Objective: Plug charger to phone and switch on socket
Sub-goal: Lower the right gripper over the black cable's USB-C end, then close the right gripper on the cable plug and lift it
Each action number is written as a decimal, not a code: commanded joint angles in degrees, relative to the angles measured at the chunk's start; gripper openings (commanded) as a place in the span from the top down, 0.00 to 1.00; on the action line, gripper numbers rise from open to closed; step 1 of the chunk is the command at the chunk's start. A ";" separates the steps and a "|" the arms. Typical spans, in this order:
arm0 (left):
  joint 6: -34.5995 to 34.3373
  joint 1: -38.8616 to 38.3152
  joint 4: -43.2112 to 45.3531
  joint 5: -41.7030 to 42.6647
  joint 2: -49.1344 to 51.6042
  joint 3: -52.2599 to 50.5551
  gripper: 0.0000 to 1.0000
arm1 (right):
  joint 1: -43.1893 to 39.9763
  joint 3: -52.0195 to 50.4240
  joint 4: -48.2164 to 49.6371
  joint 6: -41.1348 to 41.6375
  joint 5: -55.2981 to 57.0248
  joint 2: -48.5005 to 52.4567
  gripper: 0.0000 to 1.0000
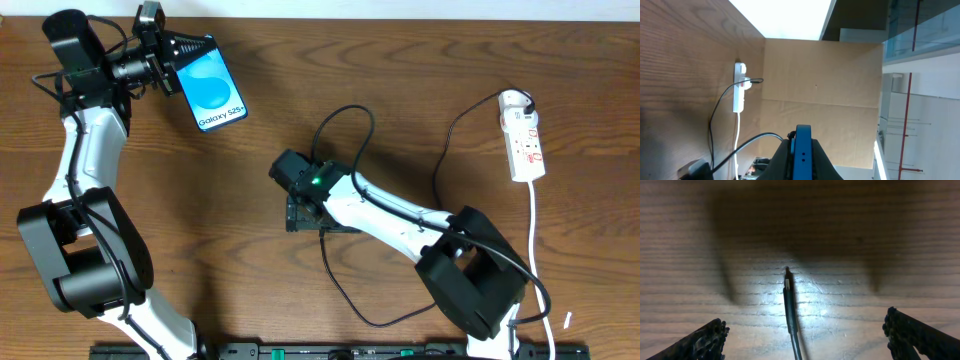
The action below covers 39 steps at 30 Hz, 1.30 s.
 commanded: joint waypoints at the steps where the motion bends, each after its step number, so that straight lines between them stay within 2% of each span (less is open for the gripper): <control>1: 0.55 0.28 0.52 1.57 -1.33 1.68 0.93 | 0.79 0.04 0.31 -0.28 0.55 1.20 0.02; 9: 0.55 0.28 0.52 1.57 -1.33 1.68 0.93 | 1.05 0.04 0.85 -0.28 0.55 2.54 0.02; 14: 0.55 0.28 0.52 1.57 -1.33 1.68 0.93 | 1.14 0.04 1.44 -0.28 0.76 2.60 0.08; 33: 0.55 0.28 0.52 1.55 -1.36 1.68 0.93 | 1.36 0.02 2.23 -0.28 1.11 5.86 0.02; 37: 0.55 0.28 0.52 1.57 -1.36 1.68 0.93 | 1.36 0.02 2.23 -0.28 0.94 5.86 0.12; 39: 0.55 0.28 0.52 1.57 -1.33 1.68 0.92 | 1.36 0.02 2.21 -0.28 0.94 5.86 0.26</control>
